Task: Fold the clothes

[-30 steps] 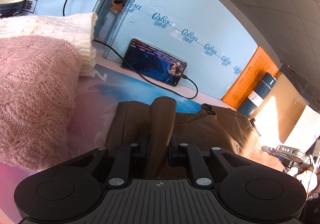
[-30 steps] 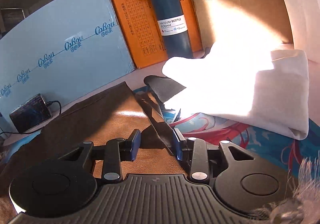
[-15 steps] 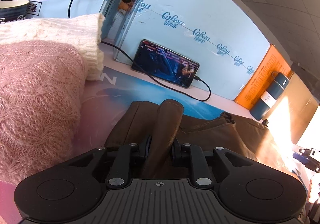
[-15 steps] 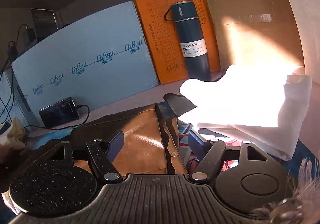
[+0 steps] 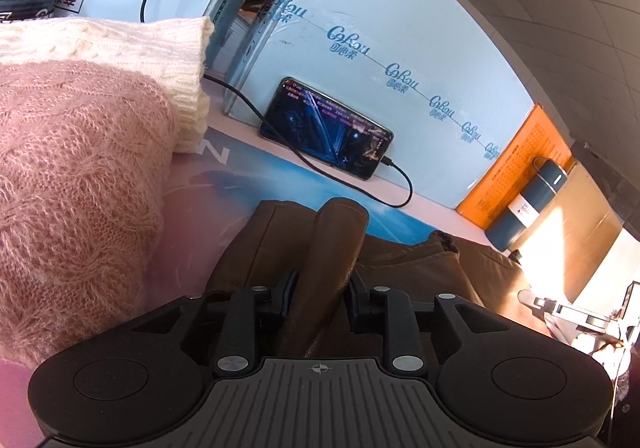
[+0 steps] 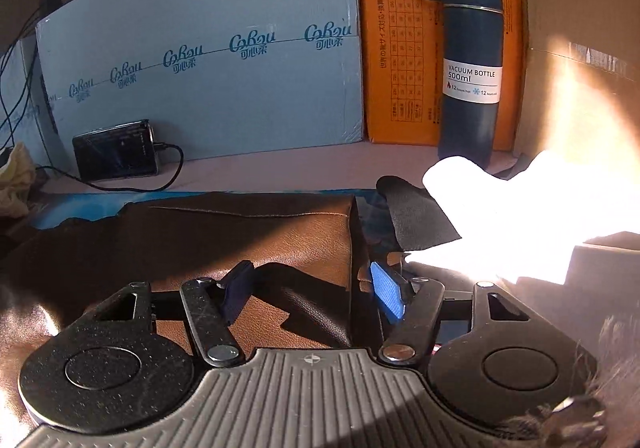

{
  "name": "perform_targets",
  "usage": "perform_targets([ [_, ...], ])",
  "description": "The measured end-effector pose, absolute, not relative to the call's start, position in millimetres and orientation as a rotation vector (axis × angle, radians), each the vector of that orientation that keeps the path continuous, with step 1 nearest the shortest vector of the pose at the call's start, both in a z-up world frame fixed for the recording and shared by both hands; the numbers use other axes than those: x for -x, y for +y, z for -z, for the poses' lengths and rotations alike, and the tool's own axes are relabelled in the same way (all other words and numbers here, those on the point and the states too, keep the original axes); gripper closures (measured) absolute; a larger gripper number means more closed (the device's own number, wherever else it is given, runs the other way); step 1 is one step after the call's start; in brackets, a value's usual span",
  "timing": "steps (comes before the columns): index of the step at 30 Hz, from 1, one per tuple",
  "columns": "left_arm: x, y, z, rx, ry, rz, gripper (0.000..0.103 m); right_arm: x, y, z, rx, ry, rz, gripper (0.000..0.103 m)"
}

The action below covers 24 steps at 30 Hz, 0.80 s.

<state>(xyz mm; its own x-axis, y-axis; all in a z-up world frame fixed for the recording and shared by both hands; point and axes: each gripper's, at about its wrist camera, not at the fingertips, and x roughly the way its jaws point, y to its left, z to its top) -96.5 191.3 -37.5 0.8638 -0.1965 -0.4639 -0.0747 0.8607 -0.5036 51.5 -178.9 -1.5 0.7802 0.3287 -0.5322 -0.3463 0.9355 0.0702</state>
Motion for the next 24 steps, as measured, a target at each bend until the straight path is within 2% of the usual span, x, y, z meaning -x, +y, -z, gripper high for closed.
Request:
perform_targets([
  [1, 96.5, 191.5, 37.5, 0.537, 0.530, 0.068, 0.077, -50.4, -177.0, 1.6, 0.062, 0.571, -0.348, 0.062],
  [3, 96.6, 191.9, 37.5, 0.540, 0.529, 0.069, 0.077, -48.0, -179.2, 0.5, 0.073, 0.565, -0.325, 0.086],
  [5, 96.9, 192.2, 37.4, 0.540, 0.527, 0.070, 0.077, -43.3, -182.9, -2.4, 0.068, 0.549, -0.311, 0.094],
  [11, 103.9, 189.6, 26.2, 0.529, 0.448, 0.149, 0.081, 3.5, -189.2, -26.8, 0.077, 0.439, -0.251, 0.096],
  [12, 102.5, 188.0, 24.4, 0.505, 0.448, 0.137, 0.088, 7.1, -192.3, -28.5, 0.068, 0.444, -0.236, 0.096],
  [13, 98.5, 186.9, 24.0, 0.483, 0.460, 0.114, 0.089, 8.6, -194.2, -28.0, 0.062, 0.454, -0.221, 0.096],
  [17, 82.1, 182.7, 26.0, 0.413, 0.527, 0.040, 0.086, 4.1, -188.9, -10.8, 0.103, 0.506, -0.169, 0.096],
  [20, 79.8, 182.4, 24.6, 0.396, 0.547, 0.014, 0.073, 0.6, -186.5, 0.6, 0.097, 0.528, -0.120, 0.088],
  [21, 83.7, 182.1, 20.0, 0.387, 0.539, 0.002, 0.059, 1.8, -188.4, -0.6, 0.075, 0.524, -0.115, 0.084],
  [22, 88.1, 181.9, 14.7, 0.383, 0.527, -0.006, 0.039, 3.7, -190.5, -1.7, 0.053, 0.521, -0.110, 0.078],
  [23, 94.3, 182.3, 7.2, 0.391, 0.504, 0.004, 0.033, 7.5, -193.3, -2.5, 0.032, 0.516, -0.102, 0.063],
  [24, 100.8, 182.5, -0.5, 0.399, 0.479, 0.012, 0.025, 11.3, -196.1, -3.3, 0.011, 0.511, -0.095, 0.056],
])
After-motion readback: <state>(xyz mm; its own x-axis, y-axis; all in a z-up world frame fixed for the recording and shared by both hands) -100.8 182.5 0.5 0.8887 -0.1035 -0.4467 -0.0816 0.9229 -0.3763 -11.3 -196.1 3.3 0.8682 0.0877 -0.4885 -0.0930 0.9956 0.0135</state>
